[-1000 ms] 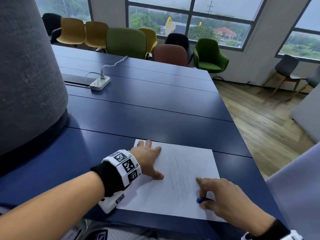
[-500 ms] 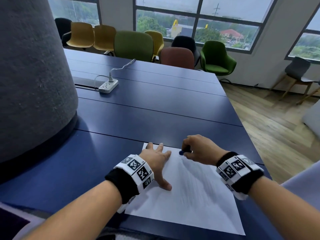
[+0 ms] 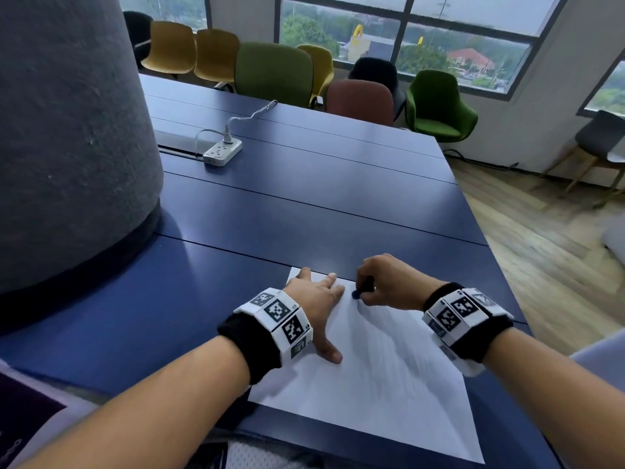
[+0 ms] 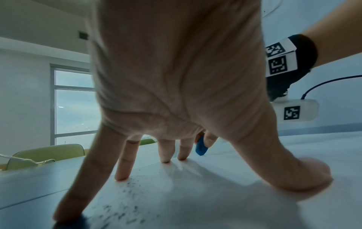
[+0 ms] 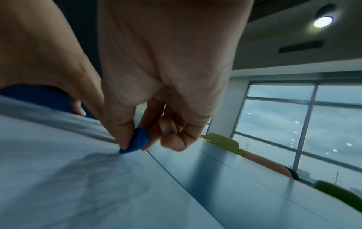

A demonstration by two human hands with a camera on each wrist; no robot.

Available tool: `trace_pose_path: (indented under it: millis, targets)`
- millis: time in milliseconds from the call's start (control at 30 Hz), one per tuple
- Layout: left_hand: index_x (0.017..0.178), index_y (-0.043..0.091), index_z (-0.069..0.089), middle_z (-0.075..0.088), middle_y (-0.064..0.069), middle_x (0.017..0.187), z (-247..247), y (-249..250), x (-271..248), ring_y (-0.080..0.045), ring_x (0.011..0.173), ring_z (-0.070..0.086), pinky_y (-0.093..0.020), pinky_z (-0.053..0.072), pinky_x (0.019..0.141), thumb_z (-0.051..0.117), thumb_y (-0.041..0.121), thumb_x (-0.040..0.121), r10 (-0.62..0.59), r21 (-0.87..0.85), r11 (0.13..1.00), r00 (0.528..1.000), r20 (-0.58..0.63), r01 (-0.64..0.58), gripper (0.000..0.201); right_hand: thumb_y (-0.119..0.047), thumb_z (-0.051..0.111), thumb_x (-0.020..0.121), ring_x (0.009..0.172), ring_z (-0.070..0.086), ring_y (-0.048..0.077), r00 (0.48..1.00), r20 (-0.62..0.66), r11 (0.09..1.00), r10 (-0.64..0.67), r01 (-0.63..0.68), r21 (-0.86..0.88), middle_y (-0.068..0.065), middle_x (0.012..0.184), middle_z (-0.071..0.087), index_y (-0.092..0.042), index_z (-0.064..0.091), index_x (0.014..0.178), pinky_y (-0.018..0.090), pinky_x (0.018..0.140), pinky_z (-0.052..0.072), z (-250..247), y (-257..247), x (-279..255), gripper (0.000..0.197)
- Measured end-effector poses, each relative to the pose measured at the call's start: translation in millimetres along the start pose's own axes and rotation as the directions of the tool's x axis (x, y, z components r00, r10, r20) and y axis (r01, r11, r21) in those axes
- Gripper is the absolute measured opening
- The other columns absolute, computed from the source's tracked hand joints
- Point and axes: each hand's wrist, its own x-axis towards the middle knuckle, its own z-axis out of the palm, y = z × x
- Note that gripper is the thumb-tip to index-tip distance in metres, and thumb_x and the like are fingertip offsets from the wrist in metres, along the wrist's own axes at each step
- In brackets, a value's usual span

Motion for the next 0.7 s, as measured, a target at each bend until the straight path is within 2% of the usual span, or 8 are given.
trace_pose_path:
  millis: [100, 167, 267, 400, 433, 533, 567, 700]
  targets:
    - [0.151, 0.025, 0.022, 0.011, 0.002, 0.164, 0.2, -0.4, 0.1, -0.039, 0.138, 0.020, -0.044, 0.038, 0.102, 0.077, 0.071, 0.061, -0.003, -0.003, 1.000, 1.000, -0.008, 0.003, 0.115, -0.023, 0.078, 0.076, 0.051, 0.051, 0.002, 0.989, 0.147, 0.998, -0.019, 0.011, 0.060, -0.010, 0.059, 0.059, -0.017, 0.069, 0.070, 0.017, 0.052, 0.041, -2.8, -4.2, -4.9, 0.012]
    - [0.151, 0.026, 0.022, 0.011, 0.002, 0.164, -0.1, 0.3, 0.0, -0.040, 0.138, 0.020, -0.045, 0.038, 0.103, 0.077, 0.071, 0.061, -0.001, 0.008, 1.000, 1.000, -0.001, 0.001, 0.115, -0.020, 0.077, 0.076, 0.052, 0.052, 0.002, 0.995, 0.104, 0.999, -0.001, -0.004, 0.052, -0.009, 0.061, 0.061, -0.019, 0.066, 0.068, 0.017, 0.053, 0.041, -5.3, -3.5, -1.7, 0.014]
    - [0.153, 0.026, 0.019, 0.009, 0.003, 0.164, -0.5, 0.3, -0.1, -0.041, 0.139, 0.020, -0.045, 0.037, 0.104, 0.076, 0.071, 0.062, -0.002, 0.027, 1.000, 1.000, 0.006, 0.001, 0.117, -0.016, 0.075, 0.075, 0.057, 0.053, 0.006, 1.000, -0.001, 0.996, 0.028, -0.028, 0.084, -0.004, 0.068, 0.064, -0.018, 0.063, 0.068, 0.026, 0.060, 0.047, -2.3, -2.3, 2.9, 0.014]
    - [0.154, 0.029, 0.017, 0.008, 0.002, 0.165, -1.7, 0.1, 0.6, -0.041, 0.139, 0.020, -0.044, 0.037, 0.104, 0.076, 0.072, 0.062, -0.003, 0.028, 1.000, 1.000, 0.009, 0.003, 0.117, -0.022, 0.079, 0.075, 0.047, 0.048, 0.002, 0.979, 0.202, 0.991, -0.030, 0.003, 0.131, -0.010, 0.056, 0.058, -0.017, 0.067, 0.068, 0.015, 0.050, 0.038, -2.9, -9.7, -6.6, 0.015]
    - [0.154, 0.030, 0.016, 0.007, 0.002, 0.165, -1.6, 0.1, 0.6, -0.041, 0.139, 0.019, -0.044, 0.036, 0.104, 0.076, 0.072, 0.062, -0.005, 0.028, 1.000, 1.000, 0.013, 0.004, 0.118, -0.024, 0.080, 0.076, 0.047, 0.048, 0.002, 0.980, 0.196, 0.992, -0.021, -0.004, 0.126, -0.011, 0.056, 0.057, -0.017, 0.067, 0.068, 0.015, 0.050, 0.038, -3.5, -9.2, -5.4, 0.016]
    - [0.155, 0.032, 0.012, 0.004, 0.002, 0.165, -0.7, 0.1, 1.2, -0.042, 0.142, 0.015, -0.046, 0.034, 0.107, 0.076, 0.072, 0.063, -0.009, 0.028, 1.000, 1.000, 0.020, 0.008, 0.119, -0.021, 0.078, 0.076, 0.053, 0.050, 0.005, 0.999, 0.034, 0.990, 0.024, -0.028, 0.135, -0.006, 0.064, 0.061, -0.014, 0.066, 0.069, 0.023, 0.056, 0.043, -2.1, -0.7, 1.5, 0.015]
    - [0.156, 0.032, 0.012, 0.004, 0.002, 0.165, -0.6, 0.4, 1.3, -0.043, 0.142, 0.014, -0.046, 0.033, 0.108, 0.076, 0.072, 0.063, -0.010, 0.026, 1.000, 1.000, 0.022, 0.009, 0.119, -0.020, 0.078, 0.076, 0.054, 0.050, 0.006, 0.999, 0.023, 0.988, 0.025, -0.028, 0.151, -0.004, 0.065, 0.061, -0.014, 0.066, 0.069, 0.023, 0.056, 0.043, -0.7, 0.8, 1.3, 0.015]
    - [0.156, 0.032, 0.010, 0.004, 0.001, 0.165, -1.4, 0.7, 1.4, -0.043, 0.141, 0.015, -0.044, 0.035, 0.106, 0.075, 0.072, 0.063, -0.012, 0.031, 0.999, 1.000, 0.022, 0.011, 0.121, -0.023, 0.080, 0.075, 0.047, 0.045, 0.002, 0.981, 0.193, 0.985, -0.020, -0.014, 0.173, -0.010, 0.055, 0.056, -0.010, 0.069, 0.070, 0.015, 0.050, 0.036, -2.1, -2.6, -7.9, 0.018]
